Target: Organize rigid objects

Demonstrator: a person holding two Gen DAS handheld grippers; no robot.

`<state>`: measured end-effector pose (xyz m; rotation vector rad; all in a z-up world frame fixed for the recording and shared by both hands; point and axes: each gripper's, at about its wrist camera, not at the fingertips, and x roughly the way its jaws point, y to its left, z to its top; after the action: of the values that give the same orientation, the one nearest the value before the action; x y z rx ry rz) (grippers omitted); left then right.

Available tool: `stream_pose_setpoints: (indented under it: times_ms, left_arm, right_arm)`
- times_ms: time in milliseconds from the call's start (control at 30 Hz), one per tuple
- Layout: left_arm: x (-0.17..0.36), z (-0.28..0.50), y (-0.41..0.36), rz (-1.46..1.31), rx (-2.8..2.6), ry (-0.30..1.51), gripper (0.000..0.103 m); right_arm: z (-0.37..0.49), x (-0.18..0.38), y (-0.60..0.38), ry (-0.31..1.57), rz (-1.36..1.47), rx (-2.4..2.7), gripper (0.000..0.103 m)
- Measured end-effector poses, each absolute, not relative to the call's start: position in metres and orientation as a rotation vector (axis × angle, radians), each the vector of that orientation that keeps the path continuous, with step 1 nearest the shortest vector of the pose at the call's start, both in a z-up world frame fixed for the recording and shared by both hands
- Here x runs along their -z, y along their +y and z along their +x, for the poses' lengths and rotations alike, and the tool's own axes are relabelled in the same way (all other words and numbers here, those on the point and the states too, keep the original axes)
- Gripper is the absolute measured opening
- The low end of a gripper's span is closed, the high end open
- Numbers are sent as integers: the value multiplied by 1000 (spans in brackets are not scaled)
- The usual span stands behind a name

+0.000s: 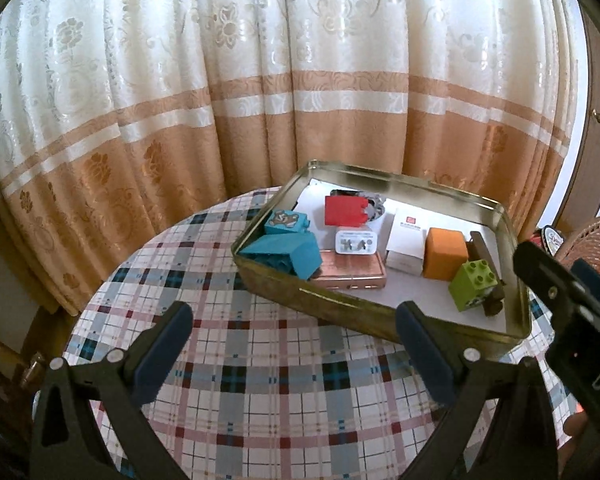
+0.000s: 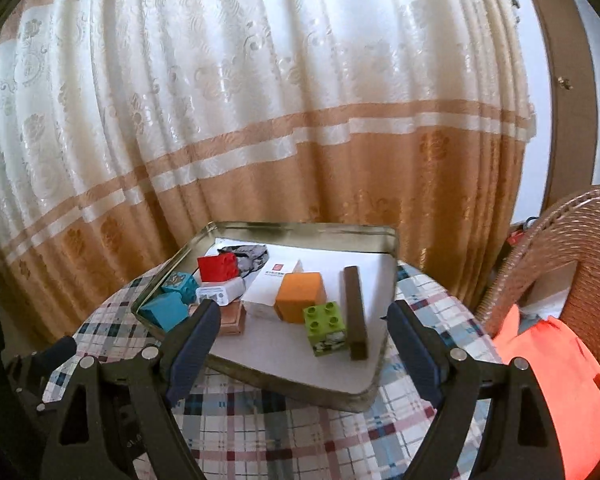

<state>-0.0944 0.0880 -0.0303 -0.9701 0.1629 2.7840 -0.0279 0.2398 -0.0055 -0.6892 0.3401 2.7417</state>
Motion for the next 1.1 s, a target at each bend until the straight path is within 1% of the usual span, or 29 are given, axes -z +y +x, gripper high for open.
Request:
stream_pose_setpoints:
  times_ms: [233,400,567,700,800,833,867,900,1000,1100]
  left_arm:
    - [24,-83,87,-930,-2774,133,103]
    - [22,-80,88,-892,-2788,160,103]
    - [25,-83,88,-916,-2779,165,103]
    - [30,-90,90,-951,-2779,184,103]
    - [35,-95,89,-975,-2780,197,103]
    - [37,-97,89,-985,-2778,193,103]
    - [38,-98,89,-992,-2775,184,103]
    - [39,-100,89,-1000,-2770,169,103]
    - [42,-104,93,-1018,-2754,161,103]
    - [41,-101,97,-1000,-2750,172,103]
  right_arm:
    - [-5,-2,233,306,-607,-2742,87]
    - [0,-3,230,282,-575,-2745,87]
    - [-6,0,232,265,-614,-2741,87]
    - [-8,4,245,291,-630,-2734,87]
    - [-15,3,254,238,-634,-2736,87]
    - [-18,3,256,210,-643,-2738,85]
    - [-22,3,259,191,-660,-2736,77]
    - [-26,4,264,190,-691,-2731,71]
    - [-34,10,273,245,-771,-2718,70]
    - [-29,16,278,301,-773,-2704,70]
